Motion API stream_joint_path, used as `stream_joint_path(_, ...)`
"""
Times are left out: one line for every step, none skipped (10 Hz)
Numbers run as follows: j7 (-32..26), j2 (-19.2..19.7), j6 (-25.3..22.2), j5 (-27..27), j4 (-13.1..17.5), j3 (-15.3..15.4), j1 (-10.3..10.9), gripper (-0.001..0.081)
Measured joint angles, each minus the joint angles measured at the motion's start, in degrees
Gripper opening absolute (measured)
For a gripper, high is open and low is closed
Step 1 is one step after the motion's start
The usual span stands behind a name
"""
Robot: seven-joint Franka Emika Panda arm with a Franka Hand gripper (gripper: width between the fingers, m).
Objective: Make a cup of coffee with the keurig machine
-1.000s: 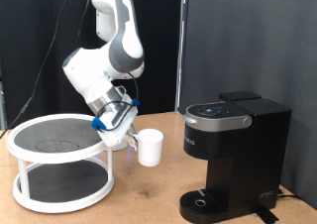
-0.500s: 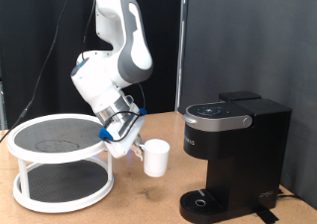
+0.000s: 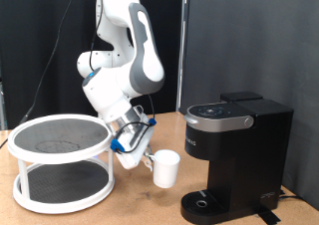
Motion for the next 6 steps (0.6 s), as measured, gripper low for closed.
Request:
stream_joint_path(-0.75, 0.78, 0.87, 1.36, 0.27, 0.77, 0.26, 0.0072)
stream_joint_path(-1.38, 1.55, 1.76, 2.64, 0.54, 1.58, 0.42, 0.0072)
stream_joint_path(-2.48, 2.18, 2.89, 4.83, 0.84, 2.42, 0.61, 0.0072)
stream_joint_path(-3.89, 2.85, 3.59, 7.09, 1.19, 3.13, 0.71, 0.0072)
stream_joint_path(-5.04, 3.25, 3.81, 8.86, 1.5, 3.64, 0.73, 0.0072)
stream_joint_path(-5.65, 3.64, 3.97, 10.15, 1.9, 4.06, 0.74, 0.0072)
